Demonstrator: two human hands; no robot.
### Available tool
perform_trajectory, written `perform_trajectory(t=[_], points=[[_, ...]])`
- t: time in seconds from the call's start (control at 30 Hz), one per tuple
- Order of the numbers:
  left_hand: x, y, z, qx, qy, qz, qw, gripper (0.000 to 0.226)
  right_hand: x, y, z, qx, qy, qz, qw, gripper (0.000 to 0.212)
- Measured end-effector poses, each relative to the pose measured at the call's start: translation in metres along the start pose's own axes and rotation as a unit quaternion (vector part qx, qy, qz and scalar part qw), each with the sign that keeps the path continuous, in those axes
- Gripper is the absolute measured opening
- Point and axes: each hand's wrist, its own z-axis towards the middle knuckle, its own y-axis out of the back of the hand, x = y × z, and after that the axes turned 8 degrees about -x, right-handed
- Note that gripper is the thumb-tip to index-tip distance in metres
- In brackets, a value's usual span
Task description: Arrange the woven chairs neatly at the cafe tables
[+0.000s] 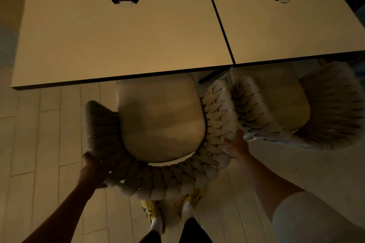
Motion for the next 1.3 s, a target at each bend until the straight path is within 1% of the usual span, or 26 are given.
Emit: perform_trajectory(t=[0.1,0.23,0.4,0.6,0.7,0.77,0.8,0.83,0.87,0.9,0.93,0.97,1.0,1.07,1.1,1.17,1.2,1.23,1.27,1.3], points=[[0.0,0.001,-0.001,-0.004,0.004,0.004,1.0,0.047,-0.003,-0.002,-0.001,-0.001,0.005,0.002,1.0,0.079],[0.001,0.002,0.001,-0.001,-0.001,0.029,1.0,0.062,-0.005,-0.004,0.001,-0.009,0.006,0.002,1.0,0.074],[0.0,0.002,0.002,-0.006,-0.002,0.052,0.999,0.059,-0.006,-0.006,0.0,-0.01,0.004,-0.005,1.0,0.069],[0.0,0.003,0.001,-0.007,-0.002,0.045,0.999,0.061,-0.007,-0.006,0.002,-0.004,0.002,-0.012,1.0,0.069],[-0.005,0.003,-0.006,0.002,0.013,0.029,1.0,0.055,-0.008,-0.005,-0.003,0.008,-0.003,-0.02,1.0,0.068],[-0.01,0.004,-0.01,0.005,0.03,0.008,0.999,0.043,-0.01,-0.003,-0.011,0.019,-0.004,-0.024,1.0,0.073],[-0.011,0.004,-0.01,-0.001,0.022,0.013,1.0,0.038,-0.01,-0.002,-0.017,0.023,-0.003,-0.025,0.999,0.076],[-0.011,0.004,-0.007,-0.015,0.0,0.043,0.999,0.041,-0.008,0.001,-0.024,0.024,-0.002,-0.025,0.999,0.077],[-0.011,0.005,-0.003,-0.021,-0.027,0.074,0.997,0.05,-0.007,0.004,-0.031,0.023,0.002,-0.031,0.999,0.077],[-0.01,0.004,0.001,-0.022,-0.054,0.121,0.991,0.068,-0.004,0.009,-0.04,0.023,0.011,-0.04,0.999,0.077],[-0.01,0.004,0.003,-0.031,-0.068,0.159,0.984,0.09,-0.001,0.014,-0.046,0.028,0.016,-0.052,0.998,0.077],[-0.01,0.003,0.001,-0.031,-0.075,0.191,0.978,0.104,0.0,0.019,-0.057,0.036,0.023,-0.069,0.997,0.078],[-0.01,-0.003,0.008,-0.028,-0.089,0.221,0.971,0.103,0.002,0.021,-0.058,0.039,0.036,-0.086,0.995,0.078],[-0.024,-0.009,-0.002,-0.009,-0.143,0.292,0.946,0.08,0.005,0.031,-0.07,0.05,0.058,-0.11,0.991,0.079],[-0.044,-0.009,-0.026,0.011,-0.179,0.318,0.931,0.074,0.005,0.035,-0.074,0.054,0.077,-0.13,0.987,0.077],[-0.056,-0.021,-0.031,0.066,-0.229,0.358,0.903,0.064,0.007,0.044,-0.08,0.067,0.115,-0.204,0.97,0.071],[-0.071,-0.021,-0.047,0.075,-0.259,0.369,0.89,0.063,0.009,0.05,-0.082,0.069,0.133,-0.25,0.957,0.069],[-0.083,-0.025,-0.055,0.075,-0.29,0.379,0.876,0.067,0.014,0.056,-0.082,0.065,0.143,-0.289,0.944,0.068],[-0.098,-0.027,-0.067,0.075,-0.32,0.388,0.861,0.071,0.017,0.06,-0.077,0.064,0.149,-0.307,0.938,0.069],[-0.116,-0.027,-0.077,0.074,-0.352,0.386,0.849,0.072,0.023,0.067,-0.073,0.054,0.162,-0.295,0.94,0.073]])
